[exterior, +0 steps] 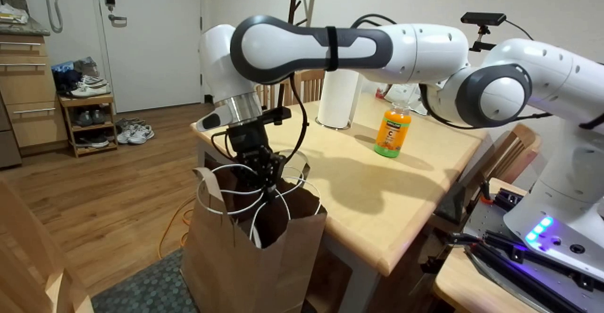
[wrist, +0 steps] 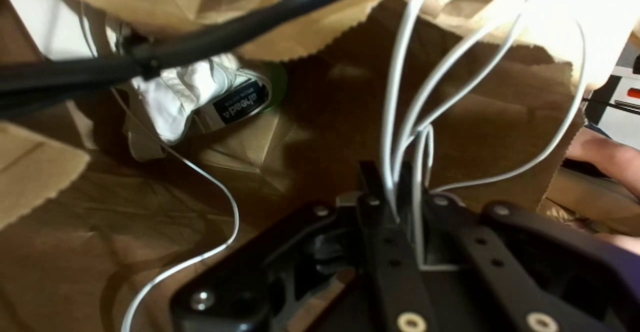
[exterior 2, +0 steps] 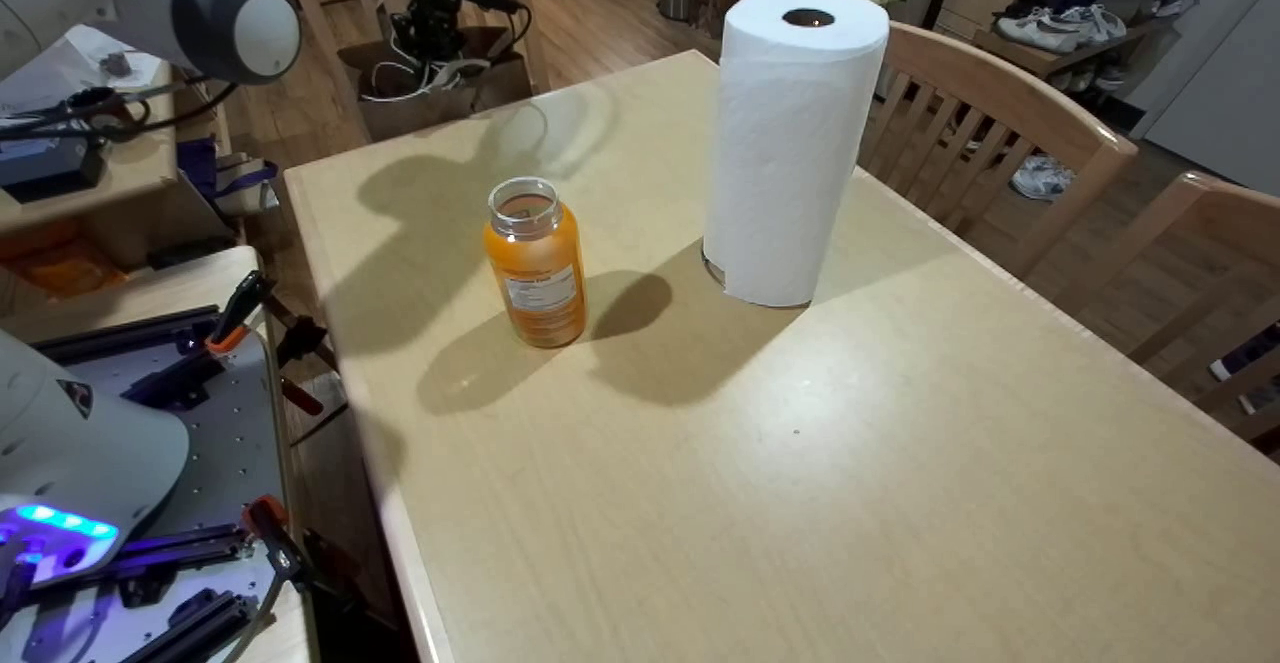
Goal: Put the cable in the paper bag
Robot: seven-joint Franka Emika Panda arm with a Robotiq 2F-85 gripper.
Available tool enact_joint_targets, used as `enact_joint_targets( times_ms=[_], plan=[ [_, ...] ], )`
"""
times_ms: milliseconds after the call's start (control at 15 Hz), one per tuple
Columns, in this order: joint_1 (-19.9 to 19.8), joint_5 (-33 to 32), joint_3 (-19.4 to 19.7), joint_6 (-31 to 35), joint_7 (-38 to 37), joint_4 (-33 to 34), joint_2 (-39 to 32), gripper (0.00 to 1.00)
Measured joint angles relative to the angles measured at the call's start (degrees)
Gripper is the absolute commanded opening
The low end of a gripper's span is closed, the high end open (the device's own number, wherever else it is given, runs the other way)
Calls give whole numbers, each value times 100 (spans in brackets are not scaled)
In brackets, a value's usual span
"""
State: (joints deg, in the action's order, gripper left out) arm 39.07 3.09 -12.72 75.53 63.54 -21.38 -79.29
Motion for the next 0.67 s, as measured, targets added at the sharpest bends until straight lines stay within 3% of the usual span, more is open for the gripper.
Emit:
enact_joint_targets(
  times_ms=[533,667],
  plan=[
    [-79,-14,209,290,-351,23,37,95],
    [-80,-34,275,385,-484,25,89,100]
  ],
)
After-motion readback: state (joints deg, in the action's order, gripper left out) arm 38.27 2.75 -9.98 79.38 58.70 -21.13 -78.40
